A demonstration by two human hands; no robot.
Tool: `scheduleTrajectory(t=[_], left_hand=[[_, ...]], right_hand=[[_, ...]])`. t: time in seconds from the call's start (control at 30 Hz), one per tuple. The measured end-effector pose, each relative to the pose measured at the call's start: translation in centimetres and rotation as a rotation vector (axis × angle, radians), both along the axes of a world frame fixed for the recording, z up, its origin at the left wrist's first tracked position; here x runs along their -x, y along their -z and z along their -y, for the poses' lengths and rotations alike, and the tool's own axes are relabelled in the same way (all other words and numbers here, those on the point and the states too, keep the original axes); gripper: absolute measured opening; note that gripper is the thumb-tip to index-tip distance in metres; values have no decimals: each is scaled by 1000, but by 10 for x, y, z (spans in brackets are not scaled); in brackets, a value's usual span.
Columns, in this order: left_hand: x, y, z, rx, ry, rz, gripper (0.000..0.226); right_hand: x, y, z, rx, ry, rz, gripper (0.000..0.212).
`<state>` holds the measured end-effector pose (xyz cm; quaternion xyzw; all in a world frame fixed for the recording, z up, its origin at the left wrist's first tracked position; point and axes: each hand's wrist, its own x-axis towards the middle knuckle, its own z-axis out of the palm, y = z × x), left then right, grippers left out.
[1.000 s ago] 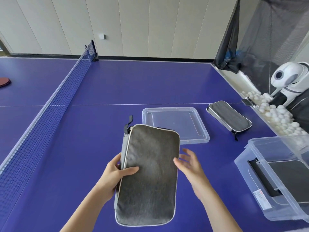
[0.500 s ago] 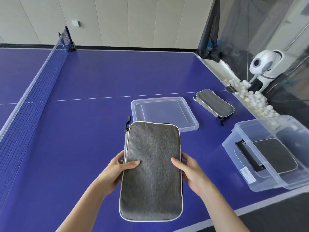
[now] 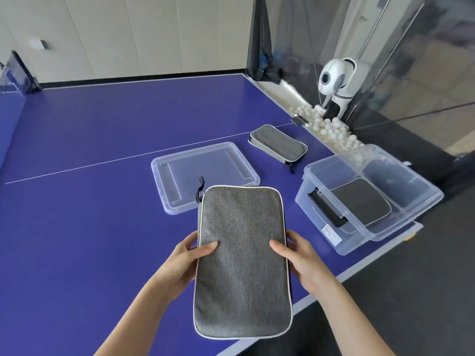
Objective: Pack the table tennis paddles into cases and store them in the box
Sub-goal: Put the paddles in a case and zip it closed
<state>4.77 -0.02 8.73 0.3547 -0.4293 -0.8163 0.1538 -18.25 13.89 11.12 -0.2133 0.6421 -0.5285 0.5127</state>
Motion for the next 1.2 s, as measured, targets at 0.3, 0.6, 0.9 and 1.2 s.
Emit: scheduleTrajectory(t=[0.3,0.6,0.9,1.2], left_hand=[[128,-27,-75,74,3,-26,59],[265,-52,-152,114,5,-89,56],[345,-70,-152,120,-39,-124,44],[444,-57,-100,-69,-395,-231,68]], right_hand=[[118,-18,-80,54,65,-12,59],[245,-48,-162,119,146,-57,54],[327,-56,-152,105,141,-76,72],[418,-43,-102,89,146,32,61]])
